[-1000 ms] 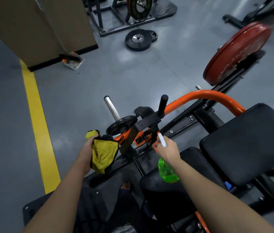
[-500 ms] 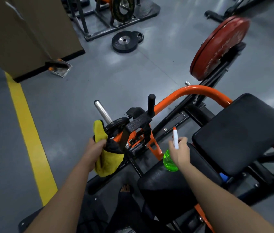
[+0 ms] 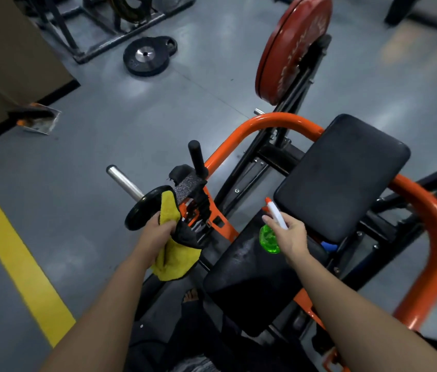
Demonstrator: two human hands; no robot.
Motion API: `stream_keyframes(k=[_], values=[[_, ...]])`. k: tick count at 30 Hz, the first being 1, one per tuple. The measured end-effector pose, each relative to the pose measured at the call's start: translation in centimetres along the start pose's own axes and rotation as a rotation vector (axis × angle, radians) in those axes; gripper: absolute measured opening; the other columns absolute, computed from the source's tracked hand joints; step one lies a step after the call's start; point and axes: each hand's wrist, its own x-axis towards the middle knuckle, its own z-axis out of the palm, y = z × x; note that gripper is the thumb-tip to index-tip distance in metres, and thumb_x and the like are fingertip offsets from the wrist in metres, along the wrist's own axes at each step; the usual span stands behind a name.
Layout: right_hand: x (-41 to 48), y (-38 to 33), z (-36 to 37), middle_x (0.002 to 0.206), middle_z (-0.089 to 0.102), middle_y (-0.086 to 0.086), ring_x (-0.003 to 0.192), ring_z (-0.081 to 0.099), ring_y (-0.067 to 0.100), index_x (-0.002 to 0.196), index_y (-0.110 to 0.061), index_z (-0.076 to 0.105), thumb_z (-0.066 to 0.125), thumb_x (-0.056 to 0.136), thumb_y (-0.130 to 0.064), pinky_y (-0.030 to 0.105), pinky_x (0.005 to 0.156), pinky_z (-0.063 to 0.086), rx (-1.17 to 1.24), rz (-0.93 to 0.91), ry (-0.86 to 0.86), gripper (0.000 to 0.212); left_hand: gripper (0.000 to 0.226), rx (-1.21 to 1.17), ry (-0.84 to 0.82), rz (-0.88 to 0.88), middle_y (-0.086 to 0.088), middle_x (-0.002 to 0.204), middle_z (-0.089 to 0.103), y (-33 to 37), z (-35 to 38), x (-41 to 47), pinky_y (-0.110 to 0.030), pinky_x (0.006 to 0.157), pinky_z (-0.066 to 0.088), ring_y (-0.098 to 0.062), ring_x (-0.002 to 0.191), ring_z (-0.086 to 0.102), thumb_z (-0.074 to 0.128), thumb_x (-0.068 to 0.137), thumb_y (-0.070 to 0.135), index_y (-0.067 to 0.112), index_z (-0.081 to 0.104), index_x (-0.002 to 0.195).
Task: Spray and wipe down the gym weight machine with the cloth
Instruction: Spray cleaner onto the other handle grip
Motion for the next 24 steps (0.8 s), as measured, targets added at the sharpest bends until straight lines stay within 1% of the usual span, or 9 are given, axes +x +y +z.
stream_keyframes(k=[4,6,8,13,16,19,21,22,24], values=[[0.3,0.4,-0.3,0.075,0.073,-0.002,0.075,0.064,0.011,0.081,-0.042,0.074,0.082,0.085,-0.034,0.027,0.073,0.049,-0.144,-0.005,-0.011,0.011,0.03,0.078,-0.069,0.046,0.007,0.066,0.054,0.8,1.5,0.3,-0.031,0.063,0.038,-0.016,0.068,0.05,0.052,0.085,-0.004,0.023,0.056,0.074],[0.4,0.0,0.7,0.07,0.069,0.0,0.07,0.061,0.012,0.087,-0.034,0.077,0.079,0.088,-0.033,0.026,0.067,0.046,-0.198,-0.044,-0.056,0.003,0.035,0.13,-0.086,0.075,0.015,0.056,0.053,1.1,1.6,0.3,-0.028,0.058,0.037,-0.011,0.063,0.048,0.049,0.085,-0.01,0.023,0.056,0.074],[0.5,-1.0,2.3,0.074,0.071,0.002,0.073,0.064,0.016,0.097,-0.027,0.08,0.075,0.09,-0.034,0.031,0.067,0.047,-0.243,-0.105,-0.117,0.01,0.038,0.182,-0.089,0.126,0.019,0.051,0.055,1.7,1.0,-0.3,-0.024,0.055,0.037,-0.007,0.059,0.049,0.049,0.083,-0.012,0.024,0.06,0.077],[-0.5,-6.5,7.2,0.069,0.064,-0.004,0.068,0.06,0.014,0.095,-0.027,0.074,0.067,0.097,-0.036,0.028,0.058,0.04,-0.33,-0.292,-0.249,0.012,0.038,0.15,-0.034,0.141,0.008,0.083,0.068,1.0,-2.9,-0.2,-0.039,0.076,0.053,-0.022,0.084,0.064,0.055,0.061,0.017,0.037,0.067,0.091],[-1.3,-10.4,10.5,0.064,0.057,-0.003,0.068,0.058,0.023,0.083,-0.028,0.064,0.063,0.097,-0.044,0.035,0.062,0.042,-0.39,-0.405,-0.307,0.022,0.026,-0.116,-0.044,0.089,-0.002,0.109,0.072,1.7,-5.3,-1.0,-0.044,0.098,0.05,-0.028,0.109,0.065,0.062,0.079,0.036,0.035,0.074,0.103],[-2.3,-14.7,14.2,0.067,0.06,-0.003,0.067,0.06,0.023,0.084,-0.028,0.063,0.06,0.095,-0.055,0.037,0.062,0.047,-0.396,-0.514,-0.4,0.03,0.061,-0.028,-0.141,0.149,0.007,0.138,0.062,2.3,-7.2,-1.3,-0.025,0.105,0.044,-0.01,0.125,0.058,0.062,0.083,0.036,0.031,0.055,0.144],[-3.2,-17.3,16.7,0.075,0.068,-0.002,0.073,0.065,0.022,0.094,-0.027,0.071,0.052,0.089,-0.067,0.04,0.069,0.054,-0.401,-0.578,-0.483,0.045,0.074,0.111,-0.184,0.244,0.021,0.142,0.053,2.3,-7.7,-1.3,-0.013,0.105,0.04,0.0,0.128,0.052,0.067,0.084,0.025,0.041,0.036,0.149],[-3.8,-18.4,17.7,0.079,0.07,-0.002,0.077,0.066,0.022,0.098,-0.027,0.072,0.05,0.086,-0.07,0.043,0.072,0.055,-0.411,-0.601,-0.519,0.05,0.072,0.113,-0.181,0.276,0.022,0.139,0.054,2.1,-7.8,-1.1,-0.012,0.103,0.042,0.001,0.126,0.054,0.067,0.091,0.015,0.04,0.034,0.149],[-5.0,-20.4,19.9,0.078,0.068,-0.002,0.082,0.064,0.025,0.094,-0.023,0.072,0.056,0.091,-0.063,0.044,0.075,0.054,-0.465,-0.639,-0.585,0.043,0.058,-0.012,-0.118,0.305,0.009,0.127,0.069,2.7,-8.1,-0.9,-0.026,0.098,0.053,-0.011,0.117,0.065,0.068,0.093,0.004,0.029,0.051,0.142]])
